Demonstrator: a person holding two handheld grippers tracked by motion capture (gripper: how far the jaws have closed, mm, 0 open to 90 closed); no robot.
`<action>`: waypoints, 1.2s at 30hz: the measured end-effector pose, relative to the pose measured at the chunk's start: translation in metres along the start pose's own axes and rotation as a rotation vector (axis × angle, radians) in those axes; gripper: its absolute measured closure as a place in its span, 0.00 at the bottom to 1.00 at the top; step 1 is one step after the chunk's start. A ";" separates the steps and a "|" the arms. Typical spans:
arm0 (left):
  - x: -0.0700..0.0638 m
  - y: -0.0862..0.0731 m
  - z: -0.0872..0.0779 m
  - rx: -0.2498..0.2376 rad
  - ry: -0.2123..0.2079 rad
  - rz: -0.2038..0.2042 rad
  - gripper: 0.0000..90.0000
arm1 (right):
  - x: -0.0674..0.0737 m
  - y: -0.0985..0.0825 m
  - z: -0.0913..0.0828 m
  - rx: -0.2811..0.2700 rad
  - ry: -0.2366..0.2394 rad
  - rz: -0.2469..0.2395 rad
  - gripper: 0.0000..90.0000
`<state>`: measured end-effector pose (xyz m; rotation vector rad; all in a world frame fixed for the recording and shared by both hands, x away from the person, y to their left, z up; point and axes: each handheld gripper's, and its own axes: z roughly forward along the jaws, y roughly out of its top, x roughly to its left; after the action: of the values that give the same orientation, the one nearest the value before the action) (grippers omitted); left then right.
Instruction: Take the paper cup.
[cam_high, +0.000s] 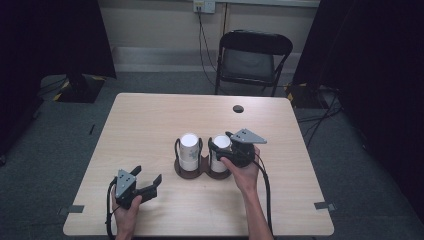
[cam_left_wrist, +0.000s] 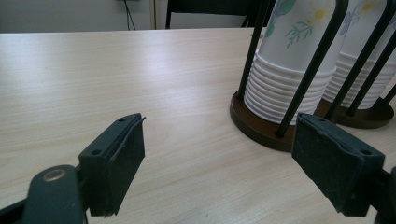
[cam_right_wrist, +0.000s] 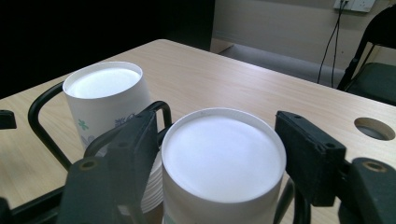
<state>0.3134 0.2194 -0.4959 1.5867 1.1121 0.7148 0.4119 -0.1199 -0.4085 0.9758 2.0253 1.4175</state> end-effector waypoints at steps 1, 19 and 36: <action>0.000 0.000 0.000 0.000 0.000 0.000 0.19 | 0.000 0.000 0.000 -0.001 -0.002 -0.001 0.36; 0.000 0.000 0.000 -0.001 -0.003 0.002 0.19 | -0.003 0.004 -0.003 -0.012 -0.002 0.005 0.41; 0.000 0.000 0.000 -0.001 -0.027 0.010 0.19 | -0.004 0.011 -0.008 -0.037 -0.005 0.016 0.42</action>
<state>0.3133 0.2197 -0.4959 1.5972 1.0848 0.6982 0.4117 -0.1253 -0.3953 0.9813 1.9848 1.4545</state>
